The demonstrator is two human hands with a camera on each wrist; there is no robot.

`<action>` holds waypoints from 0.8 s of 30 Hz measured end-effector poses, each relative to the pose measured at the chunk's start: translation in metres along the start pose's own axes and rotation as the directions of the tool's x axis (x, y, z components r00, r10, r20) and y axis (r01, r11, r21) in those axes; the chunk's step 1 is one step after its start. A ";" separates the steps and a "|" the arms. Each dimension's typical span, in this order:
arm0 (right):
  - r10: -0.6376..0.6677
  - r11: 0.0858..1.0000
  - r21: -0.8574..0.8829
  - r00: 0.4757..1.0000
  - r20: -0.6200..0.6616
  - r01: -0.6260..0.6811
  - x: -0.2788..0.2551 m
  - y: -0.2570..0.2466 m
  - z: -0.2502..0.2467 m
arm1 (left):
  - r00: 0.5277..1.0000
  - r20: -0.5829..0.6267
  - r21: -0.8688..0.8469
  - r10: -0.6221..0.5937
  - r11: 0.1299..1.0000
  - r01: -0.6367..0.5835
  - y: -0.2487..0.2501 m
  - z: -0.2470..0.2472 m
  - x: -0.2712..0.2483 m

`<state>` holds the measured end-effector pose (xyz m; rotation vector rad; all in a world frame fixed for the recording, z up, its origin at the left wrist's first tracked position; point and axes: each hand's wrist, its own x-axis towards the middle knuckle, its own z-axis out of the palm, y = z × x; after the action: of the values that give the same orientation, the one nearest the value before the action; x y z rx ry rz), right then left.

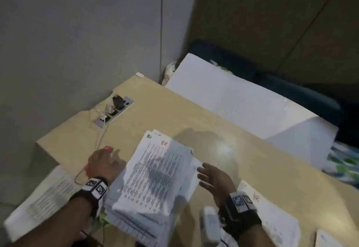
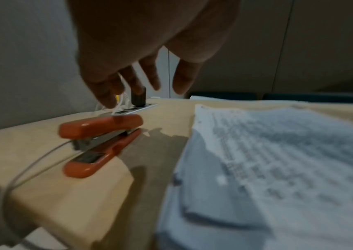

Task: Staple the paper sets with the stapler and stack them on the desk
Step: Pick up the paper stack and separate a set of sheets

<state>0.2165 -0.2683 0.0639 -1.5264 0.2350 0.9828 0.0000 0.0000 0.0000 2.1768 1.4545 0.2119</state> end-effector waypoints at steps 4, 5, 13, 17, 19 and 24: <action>0.028 0.920 -0.390 0.998 -0.055 -0.047 0.021 0.028 0.019 | 0.971 0.093 0.160 -0.222 0.966 0.205 -0.019 -0.006 0.012; 0.053 0.883 -0.463 0.997 -0.055 -0.073 0.025 0.036 0.020 | 0.976 0.084 0.219 -0.202 0.959 0.179 -0.021 -0.004 0.013; 0.295 0.813 -0.450 0.928 -0.226 -0.369 0.052 0.059 0.020 | 0.951 0.299 0.066 0.083 0.992 -0.108 0.010 0.020 0.007; 0.258 0.803 -0.503 0.947 -0.192 -0.321 0.061 0.072 0.030 | 0.883 0.469 0.003 -0.016 1.000 0.017 0.000 0.055 0.009; 0.209 0.796 -0.538 0.960 -0.187 -0.278 0.060 0.076 0.037 | 0.855 0.518 0.081 -0.023 0.996 -0.022 0.015 0.052 -0.005; 0.080 0.551 -0.804 0.973 -0.215 -0.223 0.059 0.082 0.042 | 0.856 0.510 0.078 -0.087 0.995 0.055 0.023 0.057 -0.018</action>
<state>0.1804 -0.2271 -0.0315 -2.5059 -0.0141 1.1931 0.0336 -0.0415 -0.0347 2.0059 1.2329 -0.4211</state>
